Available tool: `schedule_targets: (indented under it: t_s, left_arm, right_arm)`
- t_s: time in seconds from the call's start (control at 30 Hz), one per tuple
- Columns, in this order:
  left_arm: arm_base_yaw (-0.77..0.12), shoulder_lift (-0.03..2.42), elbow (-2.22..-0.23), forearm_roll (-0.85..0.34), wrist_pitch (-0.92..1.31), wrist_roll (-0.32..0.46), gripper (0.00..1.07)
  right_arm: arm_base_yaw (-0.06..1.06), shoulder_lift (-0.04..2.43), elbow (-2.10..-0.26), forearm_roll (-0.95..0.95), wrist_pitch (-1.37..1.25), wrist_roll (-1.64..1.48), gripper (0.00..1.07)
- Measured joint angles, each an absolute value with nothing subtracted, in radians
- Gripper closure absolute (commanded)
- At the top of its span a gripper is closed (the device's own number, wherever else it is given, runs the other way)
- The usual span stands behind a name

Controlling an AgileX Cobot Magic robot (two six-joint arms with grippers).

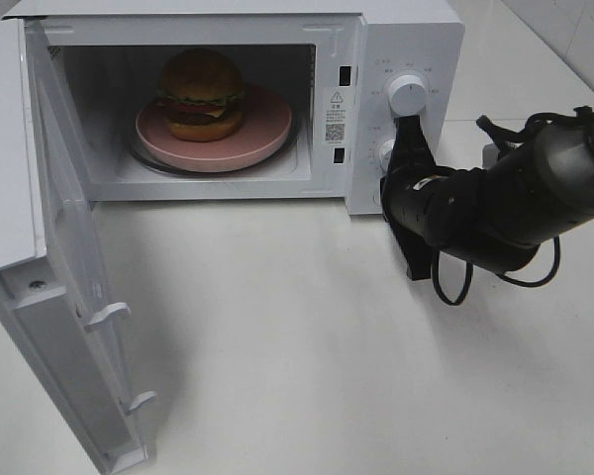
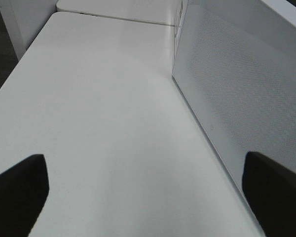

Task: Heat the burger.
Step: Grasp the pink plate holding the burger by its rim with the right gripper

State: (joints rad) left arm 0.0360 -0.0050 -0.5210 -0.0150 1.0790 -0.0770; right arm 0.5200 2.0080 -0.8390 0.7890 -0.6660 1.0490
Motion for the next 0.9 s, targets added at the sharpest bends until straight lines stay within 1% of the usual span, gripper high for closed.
schedule_targets:
  t_s: [0.2, 0.27, 0.3, 0.37, 0.4, 0.47, 0.53, 0.57, 0.6, 0.67, 0.7, 0.73, 0.8, 0.83, 0.9]
  left_arm:
    - [0.036, -0.005, -0.521, -0.015, 1.079, -0.077, 0.06]
    - [0.036, -0.005, -0.521, -0.015, 1.079, -0.077, 0.06]
    - [0.036, -0.005, -0.521, -0.015, 1.079, -0.077, 0.06]
    - [0.036, -0.005, -0.521, -0.015, 1.079, -0.077, 0.06]
    - [0.036, -0.005, -0.521, -0.015, 1.079, -0.077, 0.06]
    - [0.036, -0.005, -0.521, -0.015, 1.079, -0.077, 0.06]
    - [0.036, -0.005, -0.521, -0.015, 1.079, -0.077, 0.06]
    - [0.036, -0.005, -0.521, -0.015, 1.079, -0.077, 0.06]
    - [0.036, -0.005, -0.521, -0.015, 1.079, -0.077, 0.06]
    - [0.036, -0.005, -0.521, -0.015, 1.079, -0.077, 0.06]
    - [0.036, -0.005, -0.521, -0.015, 1.079, -0.077, 0.06]
    - [0.036, -0.005, -0.521, -0.015, 1.079, -0.077, 0.06]
    - [0.036, -0.005, -0.521, -0.015, 1.079, -0.077, 0.06]
    - [0.036, -0.005, -0.521, -0.015, 1.079, -0.077, 0.06]
    - [0.036, -0.005, -0.521, -0.015, 1.079, -0.077, 0.06]
  right_arm:
    - [0.520, 1.964, -0.769, 0.788, -0.616, 0.955, 1.07]
    - [0.520, 1.890, -0.712, 0.788, -0.580, 0.787, 1.07]
    - [0.520, 1.890, -0.712, 0.788, -0.580, 0.787, 1.07]
    - [0.520, 1.830, -0.682, 0.788, -0.536, 0.654, 1.07]
    - [0.520, 1.830, -0.682, 0.788, -0.536, 0.654, 1.07]
    - [0.520, 1.776, -0.667, 0.780, -0.459, 0.530, 1.07]
    - [0.520, 1.759, -0.666, 0.771, -0.435, 0.498, 1.07]
    - [0.520, 1.727, -0.666, 0.731, -0.375, 0.433, 1.07]
    - [0.520, 1.727, -0.666, 0.731, -0.375, 0.433, 1.07]
    - [0.520, 1.684, -0.666, 0.651, -0.289, 0.363, 1.06]
    - [0.520, 1.684, -0.666, 0.651, -0.289, 0.363, 1.06]
    - [0.520, 1.659, -0.665, 0.598, -0.227, 0.336, 1.06]
    - [0.520, 1.646, -0.665, 0.574, -0.203, 0.330, 1.06]
    - [0.520, 1.620, -0.665, 0.509, -0.146, 0.315, 1.05]
    - [0.520, 1.610, -0.665, 0.482, -0.124, 0.310, 1.05]
